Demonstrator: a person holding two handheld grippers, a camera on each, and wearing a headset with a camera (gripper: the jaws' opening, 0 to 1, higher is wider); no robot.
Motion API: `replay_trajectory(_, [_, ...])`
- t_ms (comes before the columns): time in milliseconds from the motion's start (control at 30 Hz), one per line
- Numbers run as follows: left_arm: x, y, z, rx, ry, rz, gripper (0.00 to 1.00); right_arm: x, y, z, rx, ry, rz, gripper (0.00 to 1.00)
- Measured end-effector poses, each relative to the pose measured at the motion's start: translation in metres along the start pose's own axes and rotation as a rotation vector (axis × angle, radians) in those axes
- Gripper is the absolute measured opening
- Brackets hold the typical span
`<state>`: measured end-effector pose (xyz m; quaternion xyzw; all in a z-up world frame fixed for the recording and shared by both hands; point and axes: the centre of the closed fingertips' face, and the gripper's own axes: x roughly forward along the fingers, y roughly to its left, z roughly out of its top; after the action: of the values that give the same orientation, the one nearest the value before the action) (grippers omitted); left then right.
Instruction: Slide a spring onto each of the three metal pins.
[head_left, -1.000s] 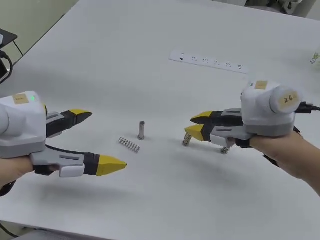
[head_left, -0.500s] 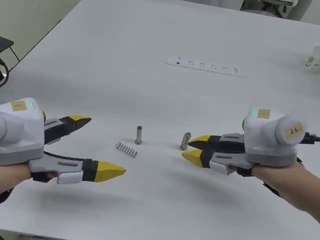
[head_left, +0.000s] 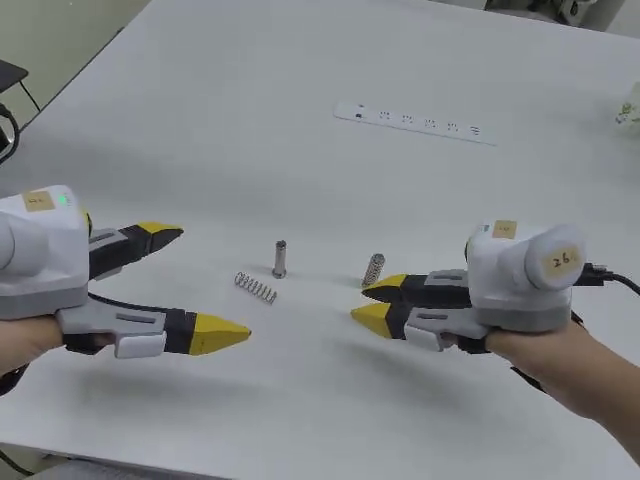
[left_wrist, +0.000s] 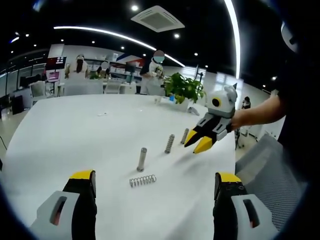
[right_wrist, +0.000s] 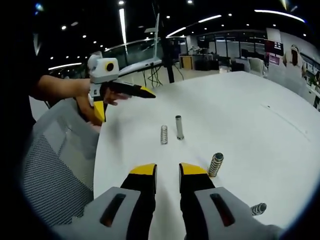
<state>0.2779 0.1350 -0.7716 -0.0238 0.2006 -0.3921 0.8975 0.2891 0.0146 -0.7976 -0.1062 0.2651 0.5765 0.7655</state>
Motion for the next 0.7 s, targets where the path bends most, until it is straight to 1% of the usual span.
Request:
replay_trajectory(233, [-0.002, 0.000, -0.003, -0.005, 0.005, 0.000, 0.96, 0.012, 0.005, 0.013, -0.020, -0.008, 0.016, 0.16])
replay_trajectory(367, [-0.003, 0.001, -0.003, -0.007, 0.003, 0.002, 0.96, 0.018, 0.006, 0.020, -0.022, -0.017, 0.023, 0.15])
replay_trajectory(700, [-0.005, 0.002, -0.004, -0.011, 0.002, 0.005, 0.95, 0.046, 0.016, 0.033, -0.041, -0.013, 0.052, 0.14])
